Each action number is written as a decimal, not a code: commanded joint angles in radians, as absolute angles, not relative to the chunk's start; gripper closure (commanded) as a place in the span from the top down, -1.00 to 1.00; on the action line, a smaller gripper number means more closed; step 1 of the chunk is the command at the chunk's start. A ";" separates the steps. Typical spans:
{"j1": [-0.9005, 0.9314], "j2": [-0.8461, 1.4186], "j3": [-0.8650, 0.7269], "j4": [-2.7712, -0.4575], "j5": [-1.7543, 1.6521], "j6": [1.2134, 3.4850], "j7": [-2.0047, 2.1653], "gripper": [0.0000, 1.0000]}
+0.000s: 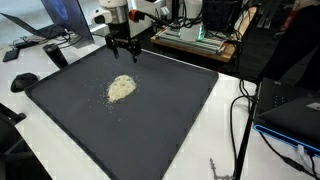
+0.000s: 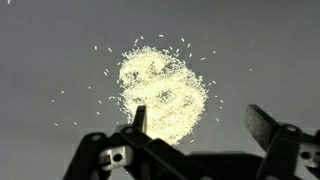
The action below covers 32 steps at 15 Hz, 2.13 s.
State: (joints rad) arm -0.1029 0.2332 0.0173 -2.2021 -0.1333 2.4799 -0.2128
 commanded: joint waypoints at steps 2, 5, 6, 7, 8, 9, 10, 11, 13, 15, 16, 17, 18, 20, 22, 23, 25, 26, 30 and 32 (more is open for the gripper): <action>0.000 0.263 -0.037 -2.118 -0.249 2.350 0.066 1.00; 0.026 0.302 -0.042 -2.060 -0.250 2.285 0.165 1.00; 0.030 0.317 -0.041 -2.040 -0.241 2.275 0.187 1.00; 0.038 0.335 -0.045 -2.019 -0.243 2.267 0.221 1.00; 0.044 0.353 -0.048 -1.999 -0.243 2.259 0.246 1.00; 0.055 0.374 -0.057 -1.976 -0.255 2.255 0.287 1.00; 0.064 0.394 -0.063 -1.956 -0.260 2.255 0.321 1.00; 0.075 0.413 -0.071 -1.935 -0.264 2.243 0.352 1.00; 0.105 0.448 -0.091 -1.891 -0.285 2.215 0.436 1.00; 0.143 0.482 -0.116 -1.845 -0.318 2.176 0.533 1.00; 0.160 0.497 -0.125 -1.823 -0.332 2.151 0.572 1.00; 0.179 0.514 -0.137 -1.799 -0.352 2.129 0.618 1.00; 0.193 0.529 -0.142 -1.775 -0.362 2.106 0.651 1.00; 0.224 0.560 -0.157 -1.731 -0.405 2.060 0.731 1.00; 0.247 0.592 -0.166 -1.689 -0.444 2.018 0.813 1.00; 0.252 0.609 -0.161 -1.665 -0.441 1.975 0.837 1.00; 0.267 0.646 -0.161 -1.618 -0.459 1.911 0.903 1.00; 0.267 0.661 -0.154 -1.598 -0.457 1.891 0.918 1.00; 0.268 0.740 -0.135 -1.499 -0.439 1.830 0.941 1.00; 0.265 0.778 -0.134 -1.445 -0.435 1.810 0.939 1.00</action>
